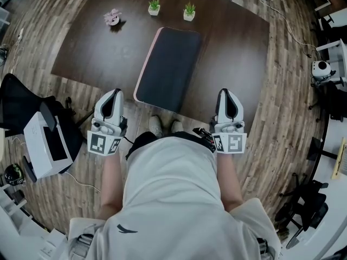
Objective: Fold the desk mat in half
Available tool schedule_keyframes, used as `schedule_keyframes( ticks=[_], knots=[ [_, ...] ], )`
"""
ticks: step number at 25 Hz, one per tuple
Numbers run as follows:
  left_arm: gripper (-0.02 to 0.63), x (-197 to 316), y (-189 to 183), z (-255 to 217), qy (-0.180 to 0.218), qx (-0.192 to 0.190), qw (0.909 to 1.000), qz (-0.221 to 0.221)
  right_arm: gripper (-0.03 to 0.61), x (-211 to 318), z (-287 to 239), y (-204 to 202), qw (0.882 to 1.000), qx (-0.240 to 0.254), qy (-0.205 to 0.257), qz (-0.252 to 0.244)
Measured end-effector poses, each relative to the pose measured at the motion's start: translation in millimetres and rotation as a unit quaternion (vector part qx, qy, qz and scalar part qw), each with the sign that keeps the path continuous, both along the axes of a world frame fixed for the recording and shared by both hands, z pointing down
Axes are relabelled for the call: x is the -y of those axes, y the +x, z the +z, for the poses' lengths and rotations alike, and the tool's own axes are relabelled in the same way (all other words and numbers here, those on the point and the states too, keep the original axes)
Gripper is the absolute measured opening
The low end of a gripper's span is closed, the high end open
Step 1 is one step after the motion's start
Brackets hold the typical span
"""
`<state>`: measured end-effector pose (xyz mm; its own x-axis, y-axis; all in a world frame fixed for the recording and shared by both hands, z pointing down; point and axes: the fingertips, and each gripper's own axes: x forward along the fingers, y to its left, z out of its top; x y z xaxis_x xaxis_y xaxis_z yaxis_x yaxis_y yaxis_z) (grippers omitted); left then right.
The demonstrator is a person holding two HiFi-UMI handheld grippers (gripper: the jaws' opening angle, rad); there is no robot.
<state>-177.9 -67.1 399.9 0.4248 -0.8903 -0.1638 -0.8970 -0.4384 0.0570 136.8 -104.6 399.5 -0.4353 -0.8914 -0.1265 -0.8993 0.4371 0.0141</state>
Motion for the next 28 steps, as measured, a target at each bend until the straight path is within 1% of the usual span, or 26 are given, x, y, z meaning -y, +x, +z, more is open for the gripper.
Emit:
schedule_keyframes(
  ticks=[6, 11, 28],
  knots=[
    [0.004, 2.2, -0.7, 1.0, -0.002, -0.007, 1.0, -0.004, 0.002, 1.4, 3.4, -2.2, 1.0, -0.003, -0.01, -0.009],
    [0.003, 2.1, -0.6, 0.3, 0.0, -0.009, 0.9999, -0.007, 0.0, 3.4, 7.9, -0.8, 1.0, -0.019, -0.021, -0.004],
    [0.003, 1.2, -7.8, 1.3, -0.005, -0.017, 0.9997, -0.015, -0.002, 4.9, 10.2, -3.9, 0.999, -0.017, -0.029, -0.007]
  ],
)
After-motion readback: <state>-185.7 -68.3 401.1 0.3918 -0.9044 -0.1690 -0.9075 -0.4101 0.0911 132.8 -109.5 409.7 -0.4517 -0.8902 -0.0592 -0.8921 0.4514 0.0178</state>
